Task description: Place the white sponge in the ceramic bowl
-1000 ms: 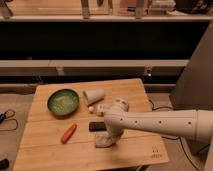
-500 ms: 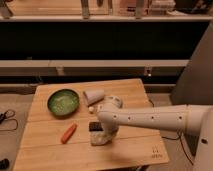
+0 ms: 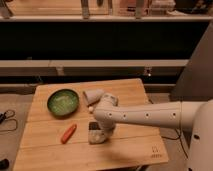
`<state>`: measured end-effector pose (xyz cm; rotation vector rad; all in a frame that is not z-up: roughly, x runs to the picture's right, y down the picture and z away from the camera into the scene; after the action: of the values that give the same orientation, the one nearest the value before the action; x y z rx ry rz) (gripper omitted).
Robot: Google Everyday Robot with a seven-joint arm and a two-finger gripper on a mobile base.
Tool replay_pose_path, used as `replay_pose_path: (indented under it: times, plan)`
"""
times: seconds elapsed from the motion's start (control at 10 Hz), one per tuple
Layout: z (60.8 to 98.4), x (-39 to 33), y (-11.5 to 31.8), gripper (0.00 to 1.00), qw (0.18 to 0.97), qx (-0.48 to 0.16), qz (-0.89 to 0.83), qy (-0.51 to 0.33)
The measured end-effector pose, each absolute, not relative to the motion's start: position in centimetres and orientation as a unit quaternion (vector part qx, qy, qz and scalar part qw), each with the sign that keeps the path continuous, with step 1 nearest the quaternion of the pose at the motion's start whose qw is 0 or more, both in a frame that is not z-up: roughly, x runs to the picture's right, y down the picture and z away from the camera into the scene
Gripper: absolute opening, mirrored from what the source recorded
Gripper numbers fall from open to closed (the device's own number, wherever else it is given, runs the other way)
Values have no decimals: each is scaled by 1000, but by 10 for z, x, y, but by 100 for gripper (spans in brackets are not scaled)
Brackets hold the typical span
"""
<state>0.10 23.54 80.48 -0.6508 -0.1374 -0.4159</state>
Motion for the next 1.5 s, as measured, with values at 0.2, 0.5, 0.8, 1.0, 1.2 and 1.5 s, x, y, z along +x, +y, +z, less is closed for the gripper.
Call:
replay_pose_path:
  times: [0.2,0.5,0.8,1.0,1.2,1.5]
  plan:
    - [806,-11,230,0,923,-315,-209,-65]
    - [806,-13,209,0,924,-308,-218,-58]
    - [809,-42,186,0,923,-301,-232,-54]
    - [812,-47,175,0,923,-297,-238,-49]
    - [812,-50,164,0,924,-290,-243,-47]
    - [824,-74,143,0,927,-274,-252,-44]
